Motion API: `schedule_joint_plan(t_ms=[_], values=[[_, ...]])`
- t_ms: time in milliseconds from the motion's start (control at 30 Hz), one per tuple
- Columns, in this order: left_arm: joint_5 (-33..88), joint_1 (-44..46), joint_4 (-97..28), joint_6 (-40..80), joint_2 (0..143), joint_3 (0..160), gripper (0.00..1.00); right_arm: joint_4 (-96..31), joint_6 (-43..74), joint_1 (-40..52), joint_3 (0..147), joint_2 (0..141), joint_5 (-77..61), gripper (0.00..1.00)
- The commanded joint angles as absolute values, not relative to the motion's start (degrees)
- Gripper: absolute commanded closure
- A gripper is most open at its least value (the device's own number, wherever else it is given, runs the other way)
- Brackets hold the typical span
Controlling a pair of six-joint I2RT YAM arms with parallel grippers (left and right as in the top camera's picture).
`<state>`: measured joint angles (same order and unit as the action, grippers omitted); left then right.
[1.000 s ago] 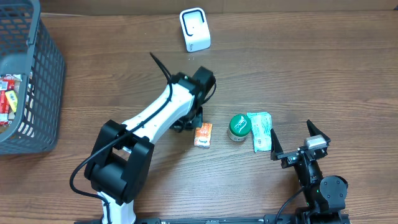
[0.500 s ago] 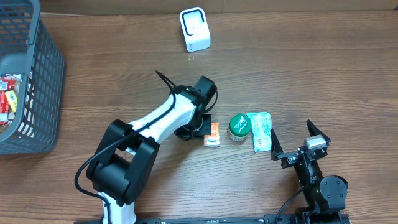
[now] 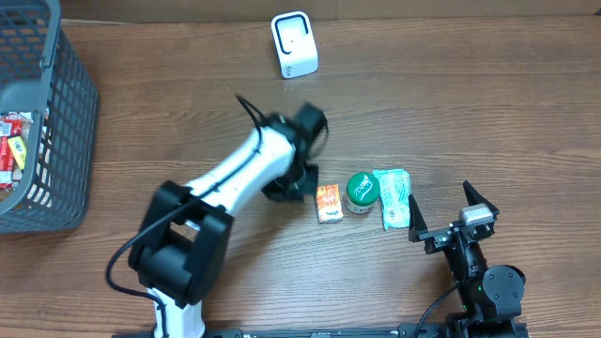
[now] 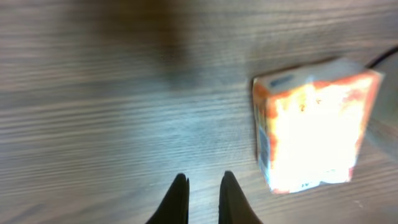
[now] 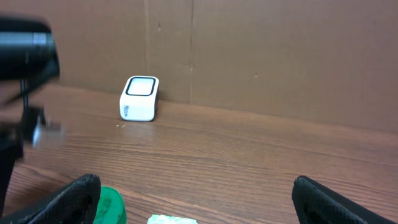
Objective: Scan the item barcode
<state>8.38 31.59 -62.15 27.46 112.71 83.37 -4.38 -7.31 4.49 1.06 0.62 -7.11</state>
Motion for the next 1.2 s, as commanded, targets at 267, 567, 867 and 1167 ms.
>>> schedule_joint_plan(t_ms=[267,567,867,1167], values=[[-3.6,12.1,-88.8,15.4,112.4,131.0,0.87,-4.2,-7.4,4.5,0.4,0.2,-7.2,0.0],[-16.3,-8.1,-92.9,10.5,112.4,157.4,0.19,-4.2,-7.4,4.5,0.4,0.2,-7.2,0.0],[-8.4,-29.5,-90.7,5.7,112.5,152.8,0.08,-4.2,-7.4,4.5,0.4,0.2,-7.2,0.0],[-3.1,-38.9,-82.1,0.8,112.9,137.1,0.03,-4.2,-7.4,4.5,0.4,0.2,-7.2,0.0]])
